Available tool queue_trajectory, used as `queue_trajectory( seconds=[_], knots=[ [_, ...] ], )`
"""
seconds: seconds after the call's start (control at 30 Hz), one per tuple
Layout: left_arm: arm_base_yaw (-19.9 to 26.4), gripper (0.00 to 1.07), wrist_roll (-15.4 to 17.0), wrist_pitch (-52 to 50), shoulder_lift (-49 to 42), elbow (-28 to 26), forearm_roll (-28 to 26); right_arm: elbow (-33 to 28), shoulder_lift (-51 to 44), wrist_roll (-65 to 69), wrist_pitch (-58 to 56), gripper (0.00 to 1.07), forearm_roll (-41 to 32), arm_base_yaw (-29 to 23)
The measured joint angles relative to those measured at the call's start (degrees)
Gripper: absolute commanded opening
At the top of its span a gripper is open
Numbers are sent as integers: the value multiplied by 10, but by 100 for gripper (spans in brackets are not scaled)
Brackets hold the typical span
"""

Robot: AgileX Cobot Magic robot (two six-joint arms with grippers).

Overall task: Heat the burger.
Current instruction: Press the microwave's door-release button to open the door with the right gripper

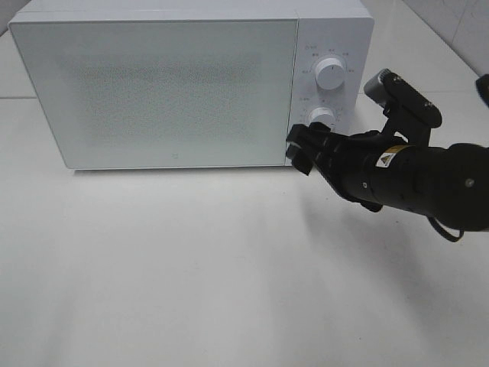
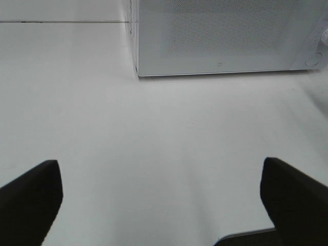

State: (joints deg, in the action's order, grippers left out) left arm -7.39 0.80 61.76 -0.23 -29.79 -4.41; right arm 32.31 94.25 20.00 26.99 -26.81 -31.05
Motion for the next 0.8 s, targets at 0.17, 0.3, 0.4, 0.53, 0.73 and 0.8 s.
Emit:
queue_trajectory(
  seconds=[0.17, 0.3, 0.4, 0.53, 0.73, 0.8],
  knots=[
    [0, 98, 0, 0, 0, 0, 0, -1, -45, -138, -156, 76, 2, 35],
    [0, 98, 0, 0, 0, 0, 0, -1, -97, -225, -299, 76, 21, 61],
    [0, 98, 0, 0, 0, 0, 0, 0, -129, -238, -382, 76, 66, 67],
    [0, 98, 0, 0, 0, 0, 0, 11, -162, -235, -469, 76, 121, 68],
    [0, 98, 0, 0, 0, 0, 0, 46, -245, -207, -617, 76, 192, 68],
    [0, 98, 0, 0, 0, 0, 0, 50, -276, -203, -646, 76, 198, 68]
  ],
)
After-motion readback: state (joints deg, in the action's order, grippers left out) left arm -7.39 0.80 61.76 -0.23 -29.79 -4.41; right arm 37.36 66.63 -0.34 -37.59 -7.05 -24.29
